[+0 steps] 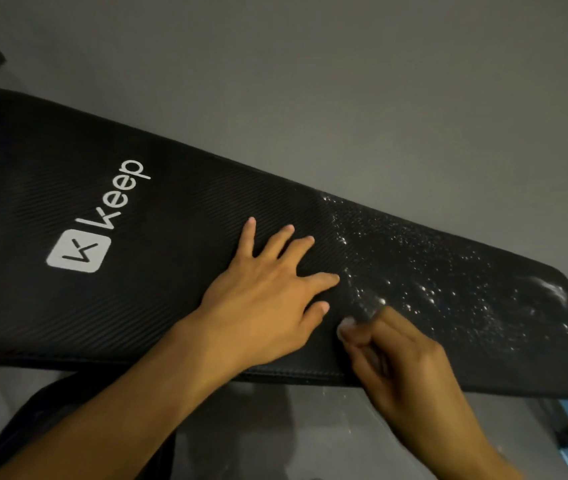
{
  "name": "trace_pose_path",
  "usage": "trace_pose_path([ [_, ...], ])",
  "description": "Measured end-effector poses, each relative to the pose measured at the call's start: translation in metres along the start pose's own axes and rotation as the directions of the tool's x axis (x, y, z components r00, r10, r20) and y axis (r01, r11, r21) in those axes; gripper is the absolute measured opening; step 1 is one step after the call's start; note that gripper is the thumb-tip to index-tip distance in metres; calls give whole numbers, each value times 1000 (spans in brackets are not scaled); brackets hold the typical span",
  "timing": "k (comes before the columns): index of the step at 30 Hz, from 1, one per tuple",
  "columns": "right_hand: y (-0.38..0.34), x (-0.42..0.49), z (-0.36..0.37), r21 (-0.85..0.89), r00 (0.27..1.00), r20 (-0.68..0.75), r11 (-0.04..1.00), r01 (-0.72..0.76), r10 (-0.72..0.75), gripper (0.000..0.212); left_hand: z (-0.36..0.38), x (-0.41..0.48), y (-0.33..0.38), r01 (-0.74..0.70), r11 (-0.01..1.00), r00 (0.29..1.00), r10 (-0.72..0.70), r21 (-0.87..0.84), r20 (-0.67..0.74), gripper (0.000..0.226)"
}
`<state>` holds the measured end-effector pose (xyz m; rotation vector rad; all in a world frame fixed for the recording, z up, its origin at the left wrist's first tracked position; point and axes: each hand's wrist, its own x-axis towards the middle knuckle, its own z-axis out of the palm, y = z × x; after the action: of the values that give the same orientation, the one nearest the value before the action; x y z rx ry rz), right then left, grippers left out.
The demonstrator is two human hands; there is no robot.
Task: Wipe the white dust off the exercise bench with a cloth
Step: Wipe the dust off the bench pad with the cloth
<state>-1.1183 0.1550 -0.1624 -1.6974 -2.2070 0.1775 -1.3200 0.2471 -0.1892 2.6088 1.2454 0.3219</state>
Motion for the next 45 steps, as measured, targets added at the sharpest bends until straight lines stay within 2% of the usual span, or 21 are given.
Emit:
trace_pose_path([
  [3, -1, -20, -3, 95, 1000, 0, 995, -3, 3, 4, 5, 2, 14, 63, 998, 998, -64, 31, 20, 55],
  [7, 9, 6, -5, -33, 996, -71, 998, -56, 54, 3, 10, 6, 24, 101, 993, 995, -102, 55, 14, 57],
  [9, 9, 14, -1, -12, 993, -98, 998, -66, 65, 4, 13, 5, 22, 104, 992, 995, -105, 65, -2, 58],
  [14, 3, -12, -7, 122, 1000, 4, 992, -29, 29, 5, 15, -1, 19, 82, 993, 996, -84, 80, 18, 72],
  [18, 16, 20, -4, -79, 997, -48, 995, -63, 59, 12, 12, 0, 20, 91, 992, 995, -95, 88, 38, 81],
  [20, 18, 41, 3, -70, 989, -114, 993, -100, 91, 17, 10, 0, 20, 102, 989, 993, -108, 110, 49, 89],
  [22, 14, 45, 7, -41, 992, -101, 996, -85, 81, 11, 10, 0, 21, 99, 989, 993, -105, 109, 50, 92],
  [26, 3, 26, -2, 27, 999, -3, 999, -47, 47, 3, 12, -1, 20, 96, 990, 994, -100, 105, 34, 86],
  [31, 18, 69, 7, -138, 990, -100, 984, -110, 97, 14, 12, 0, 20, 91, 990, 995, -95, 105, 39, 78],
  [33, 17, 75, 9, -119, 992, -86, 987, -105, 96, 13, 13, -1, 20, 87, 991, 996, -89, 102, 19, 79],
  [37, 9, 48, 1, 31, 994, 17, 994, -109, 108, 5, 15, -2, 19, 80, 994, 996, -78, 78, -30, 77],
  [42, 17, 80, 8, -52, 984, -92, 986, -157, 152, 11, 12, -2, 20, 65, 995, 997, -62, 71, -37, 64],
  [45, 16, 94, 11, -47, 985, -51, 985, -167, 165, 12, 14, -3, 20, 67, 996, 996, -63, 53, -61, 64],
])
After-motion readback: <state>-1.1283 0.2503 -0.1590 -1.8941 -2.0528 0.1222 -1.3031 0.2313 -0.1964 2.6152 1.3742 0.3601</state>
